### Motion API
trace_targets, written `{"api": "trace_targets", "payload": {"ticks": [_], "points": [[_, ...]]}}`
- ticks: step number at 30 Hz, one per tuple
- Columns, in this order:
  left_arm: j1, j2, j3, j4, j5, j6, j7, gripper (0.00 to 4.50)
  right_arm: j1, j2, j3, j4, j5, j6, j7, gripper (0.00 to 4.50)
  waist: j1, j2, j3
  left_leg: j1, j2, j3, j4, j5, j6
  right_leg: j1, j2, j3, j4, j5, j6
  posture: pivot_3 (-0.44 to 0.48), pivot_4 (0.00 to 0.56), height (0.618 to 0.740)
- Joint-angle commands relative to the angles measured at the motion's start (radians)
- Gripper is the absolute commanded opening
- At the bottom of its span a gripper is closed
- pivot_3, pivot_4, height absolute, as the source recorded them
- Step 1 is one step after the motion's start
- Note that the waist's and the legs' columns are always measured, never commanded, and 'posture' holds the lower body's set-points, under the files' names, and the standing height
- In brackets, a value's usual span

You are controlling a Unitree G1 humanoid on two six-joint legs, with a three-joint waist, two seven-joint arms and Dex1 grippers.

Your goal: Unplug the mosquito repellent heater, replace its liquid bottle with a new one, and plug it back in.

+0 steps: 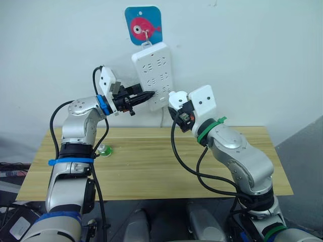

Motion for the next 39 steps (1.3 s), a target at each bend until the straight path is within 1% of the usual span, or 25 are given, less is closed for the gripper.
{"api": "trace_targets", "payload": {"ticks": [1, 5, 8, 9, 11, 14, 16, 17, 19, 21, 25, 27, 30, 33, 36, 39], "points": [[0.025, 0.018, 0.014, -0.02, 0.033, -0.017, 0.067, 1.32, -0.001, 0.0, -0.034, -0.079, 0.024, 0.006, 0.026, 2.96, -0.006, 0.0, 0.0, 0.001, 0.0, 0.0, 0.0, 0.001, 0.0, 0.001, 0.001, 0.0, 0.0, 0.0, 0.0, -0.255, 0.195, 0.725], [0.078, 0.04, 0.034, -0.084, 0.014, 0.001, 0.077, 1.32, 0.017, 0.012, -0.1, -0.104, 0.065, 0.022, 0.046, 2.96, -0.013, 0.0, 0.0, 0.003, 0.001, 0.001, 0.0, 0.001, 0.001, 0.002, 0.001, 0.002, 0.0, -0.001, 0.001, -0.255, 0.195, 0.725], [0.138, 0.108, 0.032, -0.087, 0.115, -0.148, 0.124, 1.32, 0.022, 0.02, -0.143, -0.111, 0.086, 0.026, 0.049, 2.96, -0.027, 0.0, -0.001, 0.003, 0.001, 0.001, -0.001, 0.001, 0.001, 0.001, 0.001, 0.002, 0.0, 0.0, 0.0, -0.244, 0.195, 0.725], [0.151, 0.125, 0.026, -0.087, 0.134, -0.193, 0.129, 2.06, 0.021, 0.028, -0.152, -0.11, 0.089, 0.029, 0.044, 2.96, -0.035, 0.0, -0.001, 0.004, 0.002, 0.002, -0.001, 0.001, 0.001, 0.001, 0.001, 0.002, 0.0, 0.0, 0.0, -0.244, 0.195, 0.725], [0.197, 0.158, 0.028, -0.129, 0.156, -0.287, 0.117, 2.71, 0.014, 0.048, -0.175, -0.105, 0.097, 0.034, 0.034, 2.96, -0.046, 0.001, 0.0, 0.005, 0.002, 0.003, -0.003, 0.001, 0.001, 0.001, 0.001, 0.004, 0.001, 0.0, -0.001, -0.24, 0.194, 0.725], [0.292, 0.201, 0.03, -0.253, 0.116, -0.362, 0.031, 3.63, 0.014, 0.088, -0.225, -0.098, 0.12, 0.047, 0.015, 2.96, -0.045, 0.001, 0.0, 0.005, 0.003, 0.002, -0.005, 0.001, 0.001, 0.0, 0.002, 0.003, 0.001, 0.0, -0.001, -0.228, 0.192, 0.725], [0.336, 0.21, 0.028, -0.349, 0.078, -0.348, 0.008, 4.3, 0.014, 0.129, -0.277, -0.096, 0.143, 0.059, 0.003, 2.96, -0.036, 0.001, 0.0, 0.003, 0.003, 0.002, -0.006, 0.001, 0.0, -0.001, 0.002, 0.003, 0.001, 0.0, -0.001, -0.214, 0.189, 0.725], [0.351, 0.204, 0.019, -0.407, 0.048, -0.318, -0.003, 4.5, 0.011, 0.161, -0.314, -0.094, 0.16, 0.071, -0.01, 2.96, -0.03, 0.001, 0.0, 0.002, 0.003, 0.002, -0.006, 0.001, 0.0, -0.001, 0.002, 0.002, 0.0, 0.0, -0.001, -0.207, 0.188, 0.725], [0.366, 0.193, -0.001, -0.485, 0.012, -0.277, -0.015, 4.5, 0.005, 0.205, -0.365, -0.091, 0.185, 0.091, -0.031, 2.96, -0.018, 0.001, 0.0, 0.0, 0.002, 0.001, -0.005, 0.001, 0.0, -0.001, 0.0, 0.002, -0.001, 0.0, -0.001, -0.2, 0.188, 0.725], [0.37, 0.155, -0.049, -0.552, -0.005, -0.245, -0.006, 4.5, -0.016, 0.291, -0.455, -0.09, 0.23, 0.131, -0.079, 2.96, -0.008, 0.001, 0.0, 0.0, 0.001, 0.002, -0.003, 0.001, 0.0, -0.001, -0.001, 0.002, -0.001, 0.0, -0.001, -0.196, 0.188, 0.725], [0.372, 0.017, -0.122, -0.576, 0.031, -0.251, 0.091, 4.5, -0.062, 0.423, -0.603, -0.089, 0.349, 0.183, -0.176, 2.96, 0.007, 0.001, 0.0, 0.0, -0.001, 0.002, -0.001, 0.001, 0.0, 0.0, -0.002, 0.003, -0.001, 0.0, 0.0, -0.209, 0.189, 0.725], [0.376, -0.035, -0.148, -0.574, 0.032, -0.237, 0.116, 4.5, -0.076, 0.451, -0.66, -0.083, 0.437, 0.199, -0.224, 2.96, 0.006, 0.001, 0.0, 0.0, -0.002, 0.003, -0.001, 0.001, 0.0, 0.0, -0.002, 0.003, -0.001, 0.001, 0.0, -0.219, 0.191, 0.725], [0.344, -0.102, -0.159, -0.557, 0.007, -0.184, 0.169, 4.5, -0.081, 0.468, -0.713, -0.068, 0.574, 0.199, -0.301, 2.96, -0.004, 0.002, 0.0, 0.0, 0.0, 0.002, -0.002, 0.001, 0.001, -0.001, 0.001, 0.003, 0.0, 0.001, 0.0, -0.229, 0.194, 0.725], [0.298, -0.171, -0.161, -0.527, -0.022, -0.11, 0.215, 4.5, -0.072, 0.458, -0.734, -0.047, 0.747, 0.165, -0.393, 2.96, -0.014, 0.002, 0.0, 0.001, 0.001, 0.002, -0.002, 0.001, 0.001, -0.001, 0.002, 0.003, 0.001, 0.0, -0.001, -0.241, 0.196, 0.725], [0.271, -0.209, -0.162, -0.511, -0.035, -0.074, 0.231, 4.5, -0.051, 0.428, -0.717, -0.024, 0.913, 0.101, -0.496, 2.96, -0.031, 0.002, 0.0, 0.0, 0.001, 0.003, -0.002, 0.001, 0.001, -0.001, 0.002, 0.003, 0.001, 0.0, -0.001, -0.246, 0.197, 0.725], [0.256, -0.227, -0.175, -0.522, -0.064, -0.028, 0.215, 4.5, -0.018, 0.383, -0.676, -0.006, 1.066, 0.017, -0.577, 2.96, -0.039, 0.002, 0.0, 0.0, 0.0, 0.003, -0.002, 0.001, 0.001, -0.001, 0.002, 0.004, 0.0, 0.0, 0.0, -0.252, 0.198, 0.725]]}}
